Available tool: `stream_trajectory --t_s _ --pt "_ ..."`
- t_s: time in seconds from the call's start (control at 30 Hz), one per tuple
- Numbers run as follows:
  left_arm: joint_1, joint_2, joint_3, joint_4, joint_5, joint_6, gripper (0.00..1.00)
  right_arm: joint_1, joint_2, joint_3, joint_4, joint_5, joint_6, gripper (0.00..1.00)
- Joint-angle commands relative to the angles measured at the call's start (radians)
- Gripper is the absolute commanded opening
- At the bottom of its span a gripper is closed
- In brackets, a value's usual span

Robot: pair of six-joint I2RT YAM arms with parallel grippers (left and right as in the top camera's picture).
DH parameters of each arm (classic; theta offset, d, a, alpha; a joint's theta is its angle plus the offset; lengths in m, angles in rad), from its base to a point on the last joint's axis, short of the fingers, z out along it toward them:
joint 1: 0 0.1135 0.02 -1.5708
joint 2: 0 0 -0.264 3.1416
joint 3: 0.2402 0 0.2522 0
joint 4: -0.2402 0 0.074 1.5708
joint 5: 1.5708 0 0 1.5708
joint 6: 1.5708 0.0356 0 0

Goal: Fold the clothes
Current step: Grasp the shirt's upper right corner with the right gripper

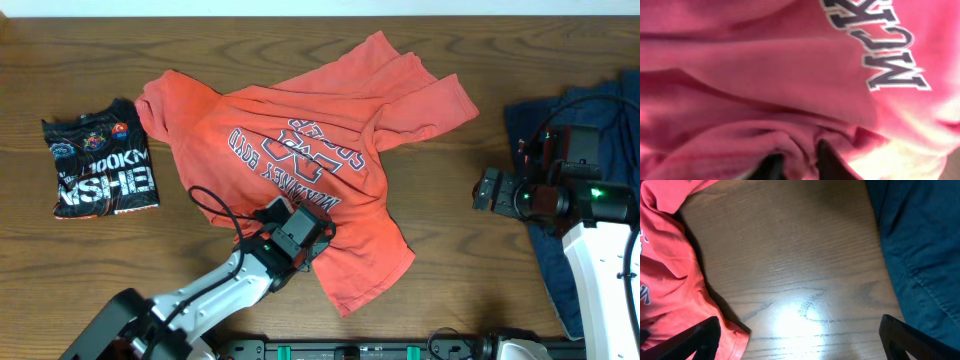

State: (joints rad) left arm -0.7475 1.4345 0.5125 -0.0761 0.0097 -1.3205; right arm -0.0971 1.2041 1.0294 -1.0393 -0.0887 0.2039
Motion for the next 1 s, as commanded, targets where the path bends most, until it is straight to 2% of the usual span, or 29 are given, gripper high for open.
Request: stream_trajectory --t_s 0.0,0.13,0.2,0.3,0.43,0.6,0.67,0.8,0.9,0.97 --pt "0.004 0.026 -0.018 0.008 0.021 0.073 0.06 -0.014 0.003 0.004 -0.002 0.010 -0.011 0.99" --pt "0.020 -0.016 -0.017 -0.010 0.075 0.217 0.06 -0.014 0.003 0.004 -0.002 0.010 -0.011 0.99" --pt "0.040 -0.068 -0.016 -0.071 0.128 0.268 0.06 -0.014 0.003 0.004 -0.005 0.010 -0.011 0.99" --pt "0.100 -0.196 -0.011 -0.230 0.215 0.321 0.06 -0.014 0.007 0.004 -0.006 0.009 -0.011 0.99" --pt "0.233 -0.428 0.005 -0.467 0.336 0.482 0.06 -0.013 0.034 0.004 -0.010 -0.054 -0.055 0.99" --pt "0.448 -0.721 0.025 -0.734 0.337 0.636 0.06 0.014 0.115 0.003 0.005 -0.148 -0.093 0.99" --pt "0.541 -0.815 0.026 -0.813 0.325 0.652 0.06 0.034 0.158 0.003 0.037 -0.148 -0.081 0.99" --pt "0.719 -0.935 0.029 -0.926 0.269 0.652 0.06 0.065 0.245 0.003 0.122 -0.149 0.047 0.99" --pt "0.822 -0.953 0.029 -0.935 0.271 0.655 0.06 0.072 0.282 0.003 0.217 -0.191 0.112 0.99" --pt "0.868 -0.944 0.029 -0.923 0.274 0.655 0.06 0.072 0.290 0.003 0.328 -0.267 0.130 0.95"
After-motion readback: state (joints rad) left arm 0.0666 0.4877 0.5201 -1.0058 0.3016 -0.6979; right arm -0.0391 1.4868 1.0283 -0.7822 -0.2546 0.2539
